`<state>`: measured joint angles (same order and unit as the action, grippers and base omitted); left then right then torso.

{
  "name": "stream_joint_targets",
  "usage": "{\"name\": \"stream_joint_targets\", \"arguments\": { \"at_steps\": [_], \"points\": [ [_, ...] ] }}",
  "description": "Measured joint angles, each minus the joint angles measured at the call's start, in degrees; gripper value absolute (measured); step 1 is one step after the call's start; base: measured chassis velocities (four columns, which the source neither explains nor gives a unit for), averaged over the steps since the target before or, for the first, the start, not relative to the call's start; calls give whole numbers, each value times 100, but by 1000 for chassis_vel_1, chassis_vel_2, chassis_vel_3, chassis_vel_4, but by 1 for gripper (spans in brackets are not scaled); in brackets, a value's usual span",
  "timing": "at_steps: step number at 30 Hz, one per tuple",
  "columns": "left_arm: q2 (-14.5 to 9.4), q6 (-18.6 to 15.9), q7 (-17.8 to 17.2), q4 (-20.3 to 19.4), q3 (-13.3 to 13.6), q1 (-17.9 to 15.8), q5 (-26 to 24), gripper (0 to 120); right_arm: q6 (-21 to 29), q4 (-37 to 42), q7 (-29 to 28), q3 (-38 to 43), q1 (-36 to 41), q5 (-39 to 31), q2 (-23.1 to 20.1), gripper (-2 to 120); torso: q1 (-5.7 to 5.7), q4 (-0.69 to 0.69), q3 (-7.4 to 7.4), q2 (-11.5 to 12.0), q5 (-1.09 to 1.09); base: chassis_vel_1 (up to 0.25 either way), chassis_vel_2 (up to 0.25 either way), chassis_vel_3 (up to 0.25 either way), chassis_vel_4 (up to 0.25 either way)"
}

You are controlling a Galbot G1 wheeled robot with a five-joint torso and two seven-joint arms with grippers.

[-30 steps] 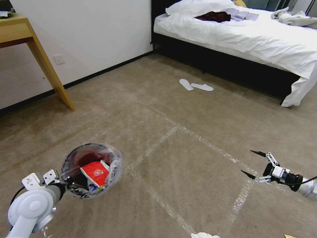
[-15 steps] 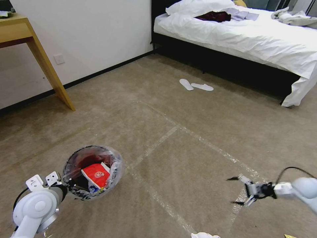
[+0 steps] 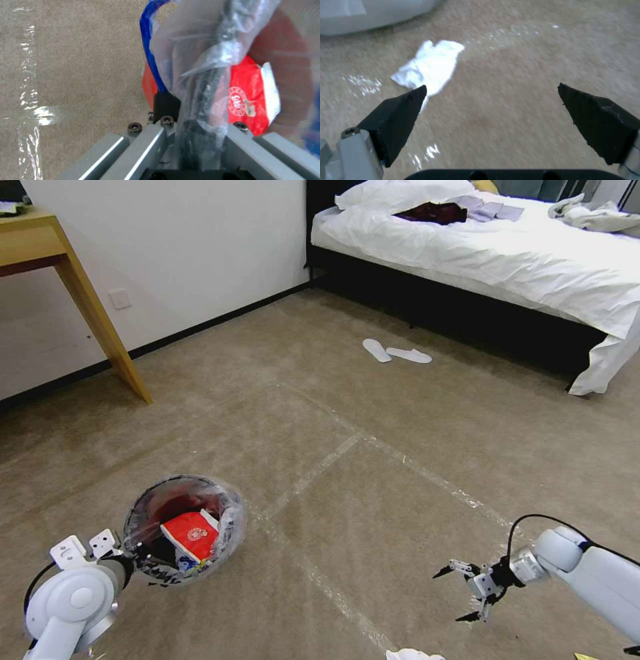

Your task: Pick up the trash bin and place the garbage on the floor into it.

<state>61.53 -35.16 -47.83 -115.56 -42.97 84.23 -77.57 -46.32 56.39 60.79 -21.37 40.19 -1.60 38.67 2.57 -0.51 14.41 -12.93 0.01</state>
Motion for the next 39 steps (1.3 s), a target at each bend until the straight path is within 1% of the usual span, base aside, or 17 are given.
{"name": "stream_joint_targets", "arguments": {
  "at_steps": [2, 8, 9, 10, 11, 13, 18, 21, 22, 27, 29, 30, 31, 32, 34, 39],
  "points": [
    [2, 0, 0, -1, 5, 9, 8, 0, -1, 58, 39, -15, 228, 50, 24, 100, 0, 0, 0, 0, 0, 0, 0, 0, 0],
    [-14, 0, -5, -25, 4, 29, 9, 0, -2, 159, 66, -12, 489, 225, 9, 100, 0, -3, 0, 0, -1, 0, 0, 0, 0],
    [-5, 0, -6, -33, 4, 37, 16, 0, -5, 59, 65, -19, 557, 370, 62, 100, 0, 0, -1, 0, 0, 0, 0, 0, 0],
    [22, 0, -6, -33, 11, 40, 41, 0, -6, -110, 52, -32, 609, 494, 194, 100, 0, 0, -1, 0, -1, 0, 0, 0, 0],
    [22, 0, -6, -33, 11, 40, 41, 0, -6, -110, 52, -32, 609, 494, 194, 100, 0, 0, -1, 0, -1, 0, 0, 0, 0],
    [47, 0, -2, -32, 26, 45, 73, 0, -8, -340, 36, -64, 630, 562, 377, 100, 0, 0, -1, 0, 0, 0, 0, 0, 0],
    [53, 0, -3, -33, 31, 49, 77, 0, -9, -601, -26, -104, 631, 639, 566, 100, 0, 0, -1, 0, 0, 0, 0, 0, 0],
    [39, 1, -8, -47, 17, 61, 70, 0, -10, -797, -198, -120, 615, 839, 739, 100, 0, -1, -1, 0, 0, 0, 0, 0, 0],
    [39, 1, -8, -47, 17, 61, 70, 0, -10, -797, -198, -120, 615, 839, 739, 100, 0, -1, -1, 0, 0, 0, 0, 0, 0],
    [28, 11, -13, -69, -5, 82, 69, 0, -11, -997, -526, -87, 589, 1281, 909, 100, 0, 0, -1, 0, 0, 0, 0, 0, 0],
    [27, 13, -14, -73, -4, 81, 69, 0, -11, -1084, -853, -24, 587, 1646, 969, 100, 0, 0, 0, 0, 0, 0, 0, 0, 0],
    [27, 13, -14, -73, -4, 81, 69, 0, -11, -1084, -853, -24, 587, 1646, 969, 100, 0, 0, 0, 0, 0, 0, 0, 0, 0],
    [32, 15, -17, -75, -3, 72, 69, 0, -10, -1124, -1074, -3, 587, 1817, 980, 100, 0, 0, 0, 0, -1, 0, 0, 0, 0],
    [32, 15, -17, -75, -3, 72, 69, 0, -10, -1124, -1074, -3, 587, 1817, 980, 100, 0, 0, 0, 0, -1, 0, 0, 0, 0],
    [43, 17, -18, -84, 4, 63, 69, 0, -11, -1163, -1250, -12, 588, 1854, 992, 100, 0, -1, 0, 0, -1, 0, 0, 0, 0],
    [45, 19, -18, -92, -1, 71, 76, 0, -10, -1163, -1315, -43, 606, 1861, 1015, 100, 0, 0, 0, 0, 0, 0, 0, 0, 0]
  ]
}}
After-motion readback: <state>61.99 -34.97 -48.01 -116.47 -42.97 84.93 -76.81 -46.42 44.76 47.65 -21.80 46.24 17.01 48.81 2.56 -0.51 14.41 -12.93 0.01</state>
